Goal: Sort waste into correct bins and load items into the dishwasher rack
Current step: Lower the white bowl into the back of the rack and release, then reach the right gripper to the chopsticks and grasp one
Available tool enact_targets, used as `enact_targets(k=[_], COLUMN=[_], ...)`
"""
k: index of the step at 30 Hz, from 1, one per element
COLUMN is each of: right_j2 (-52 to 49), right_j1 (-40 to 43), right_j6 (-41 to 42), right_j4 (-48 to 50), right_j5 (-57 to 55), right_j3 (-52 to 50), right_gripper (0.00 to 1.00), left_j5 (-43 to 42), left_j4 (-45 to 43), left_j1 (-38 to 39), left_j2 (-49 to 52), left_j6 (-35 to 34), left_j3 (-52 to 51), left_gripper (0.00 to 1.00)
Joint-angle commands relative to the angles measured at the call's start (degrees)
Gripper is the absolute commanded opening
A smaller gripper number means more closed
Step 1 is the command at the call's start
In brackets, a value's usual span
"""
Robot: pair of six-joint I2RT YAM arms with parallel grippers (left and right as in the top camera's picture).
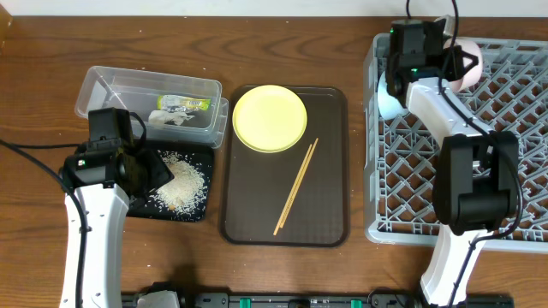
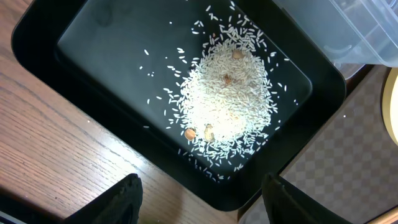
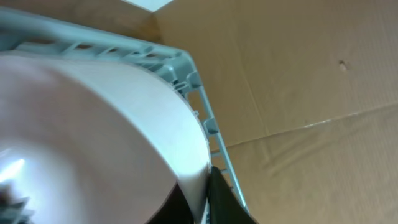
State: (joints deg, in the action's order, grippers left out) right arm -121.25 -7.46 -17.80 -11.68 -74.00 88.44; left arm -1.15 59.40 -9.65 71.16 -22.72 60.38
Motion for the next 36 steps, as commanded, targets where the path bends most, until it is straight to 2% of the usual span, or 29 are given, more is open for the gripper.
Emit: enact_targets(k=[1,5,8,11,14,20,24,25,30,33,36], right_j2=[-1.2,-0.8,0.5,3.0,7.1,18.4,25.7,27.3,29.7,29.0,28.2], right_j1=[-1.7,-3.0,-3.0,-2.7,-2.6,-2.3,-2.4,-2.4,-2.6,-4.5,-7.7], right_j6=[7.0,15.8,24.1,28.0,28.3,27.8,27.8,27.8,26.5,25.2,25.9], right_j4=[-3.4,-13.5,-20.3,-23.8,-24.8,-25.7,-30.7,-33.1,-41.2,-44.5,-45.8], right_j5=[1.0,9.4,17.5,24.6,27.4,33.6,48.6,55.3,81.1,90.1,91.8], right_j3=[0.3,0.3,0.3,0.4,0.4,0.4,0.4,0.4,0.3,0.2,-0.8], right_gripper=[0.18,0.29,0.33,0.36,0.46,0.56,0.63,0.64,0.64,0.66,0.66], left_j5=[0.3,0.3,0.3,0.3,0.3,0.3,0.3,0.3,0.3,0.3,0.3], left_j4=[0.1,0.1,0.1,0.2,0.2,0.2,0.2,0.2,0.1,0.2,0.2], left_j1=[-0.3,-0.3,-0.3,-0.3,-0.3,-0.3,-0.3,-0.3,-0.3,-0.3,-0.3], left_j2=[-0.2,-0.2,-0.2,-0.2,-0.2,-0.2,-0.2,-0.2,-0.2,-0.1,-0.1], left_j6=[-0.5,-0.5,-0.5,-0.5,-0.5,-0.5,-0.5,-0.5,-0.5,-0.5,-0.5], left_j3=[-0.2,-0.2,-0.2,-0.2,-0.2,-0.2,-0.2,-0.2,-0.2,-0.2,-0.2], left_gripper=[0.65,0.65,0.65,0.65,0.65,0.65,0.65,0.7,0.73,0.73,0.73])
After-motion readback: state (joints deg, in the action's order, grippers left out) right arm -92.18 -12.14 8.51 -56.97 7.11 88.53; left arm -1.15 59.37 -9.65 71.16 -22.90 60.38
